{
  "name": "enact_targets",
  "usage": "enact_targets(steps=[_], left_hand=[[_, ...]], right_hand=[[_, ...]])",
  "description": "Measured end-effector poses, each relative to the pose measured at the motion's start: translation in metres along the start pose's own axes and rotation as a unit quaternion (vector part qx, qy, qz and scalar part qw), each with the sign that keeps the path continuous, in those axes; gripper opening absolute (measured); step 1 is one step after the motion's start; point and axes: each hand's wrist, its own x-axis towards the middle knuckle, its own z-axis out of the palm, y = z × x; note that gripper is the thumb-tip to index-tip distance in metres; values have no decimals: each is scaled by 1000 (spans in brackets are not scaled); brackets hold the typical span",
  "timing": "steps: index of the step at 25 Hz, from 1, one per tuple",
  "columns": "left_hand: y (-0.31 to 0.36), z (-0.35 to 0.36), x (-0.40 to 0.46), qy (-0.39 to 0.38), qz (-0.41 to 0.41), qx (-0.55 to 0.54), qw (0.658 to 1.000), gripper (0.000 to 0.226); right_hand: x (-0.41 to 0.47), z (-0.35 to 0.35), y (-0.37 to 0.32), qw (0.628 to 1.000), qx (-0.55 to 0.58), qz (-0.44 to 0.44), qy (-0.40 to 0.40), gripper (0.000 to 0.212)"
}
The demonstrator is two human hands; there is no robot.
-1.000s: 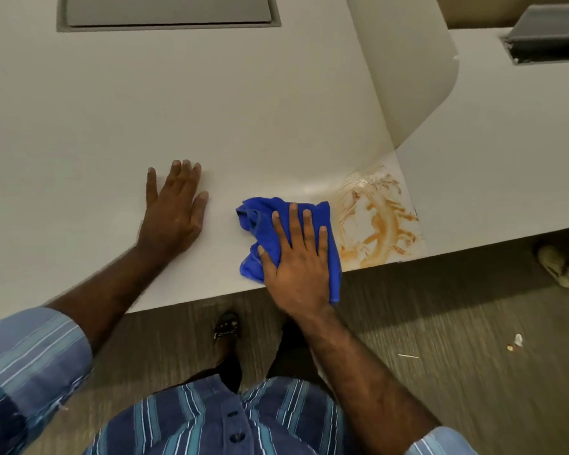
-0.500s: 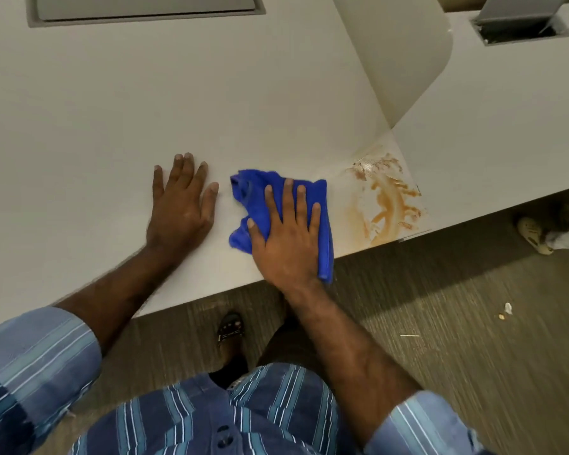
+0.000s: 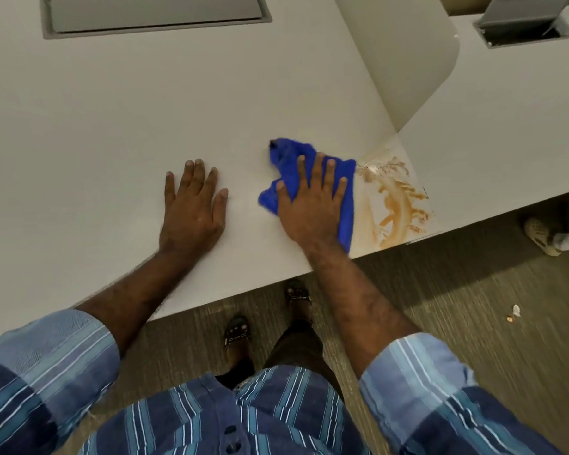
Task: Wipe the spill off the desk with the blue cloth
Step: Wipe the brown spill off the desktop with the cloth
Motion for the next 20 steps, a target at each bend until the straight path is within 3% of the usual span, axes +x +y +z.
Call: enact_targets(steps=[4, 6, 9, 13, 17, 20], left_hand=[[0, -2, 2, -3, -4, -7, 1000, 56], [-1, -1, 3, -2, -6, -6, 1000, 57], [0, -1, 2, -6, -5, -7, 1000, 60], [-1, 0, 1, -4, -3, -9, 1000, 59], [0, -2, 6, 22, 10, 26, 999, 61], [9, -3, 19, 86, 33, 87, 992, 61]], right_hand=[[-91, 19, -1, 992, -5, -124, 9, 76], [-100, 19, 28, 992, -12, -126, 0, 76], [-55, 3, 58, 998, -31, -54, -9, 76], [10, -6, 28, 999, -11, 30, 0, 79], [-47, 11, -7, 997, 12, -74, 16, 77], [-97, 16, 26, 995, 12, -99, 11, 75]])
